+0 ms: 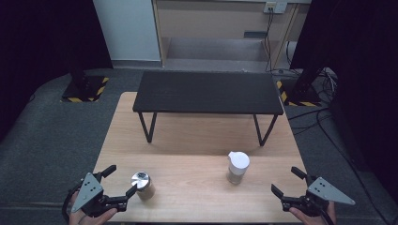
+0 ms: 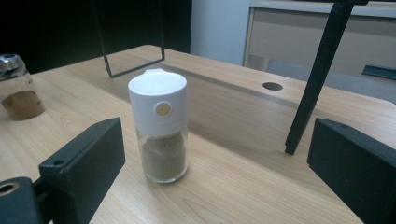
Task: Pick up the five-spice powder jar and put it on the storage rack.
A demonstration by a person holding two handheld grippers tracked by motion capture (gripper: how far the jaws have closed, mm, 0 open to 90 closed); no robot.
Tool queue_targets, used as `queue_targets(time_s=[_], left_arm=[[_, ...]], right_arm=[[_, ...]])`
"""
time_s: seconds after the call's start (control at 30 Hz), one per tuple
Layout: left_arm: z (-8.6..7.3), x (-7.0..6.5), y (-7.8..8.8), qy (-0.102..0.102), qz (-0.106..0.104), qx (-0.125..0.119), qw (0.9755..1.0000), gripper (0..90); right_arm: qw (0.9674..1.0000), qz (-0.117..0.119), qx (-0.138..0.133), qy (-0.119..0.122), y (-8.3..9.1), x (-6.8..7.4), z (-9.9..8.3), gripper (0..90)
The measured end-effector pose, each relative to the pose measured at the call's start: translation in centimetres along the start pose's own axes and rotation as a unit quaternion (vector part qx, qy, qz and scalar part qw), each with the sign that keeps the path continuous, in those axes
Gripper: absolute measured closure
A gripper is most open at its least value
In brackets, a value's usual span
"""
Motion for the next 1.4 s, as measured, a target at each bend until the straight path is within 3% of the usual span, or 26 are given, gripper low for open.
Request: queue_targets(time_s=[0.27,0.5,1.07,1.4], left_arm=[[-0.1,0.5,0.3,-0.001,-0.007,-0.004,1.0,3.7],[0.0,0.6,0.4,-0.014,-0.016,-0.003,0.9998,3.5],[0.6,0.8,0.8,-0.01,-0.027,-0.012,0.9995,2.5],[1.4,1.2,1.4,-0.014,-0.04,0.009,0.999,1.5]], right_arm=[[0.9999,0.011,-0.008,0.0,-0.1,-0.1,-0.1,4.2],[0.9998,0.018,-0.011,-0.002,-0.1,-0.2,-0.2,3.6],[0.9993,0.032,-0.018,-0.013,-0.3,-0.6,-0.4,1.7],[0.999,0.035,-0.023,-0.018,-0.4,-0.7,-0.5,1.4]])
Point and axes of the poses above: each handheld gripper's, and its own axes: y roughly backward along the jaws, z roughly out of its top, x roughly to its left, the point moved 2 cm from there along -y, roughly forward along the jaws, and after that the axes turned 9 degrees about y, right-handed, at the moved point
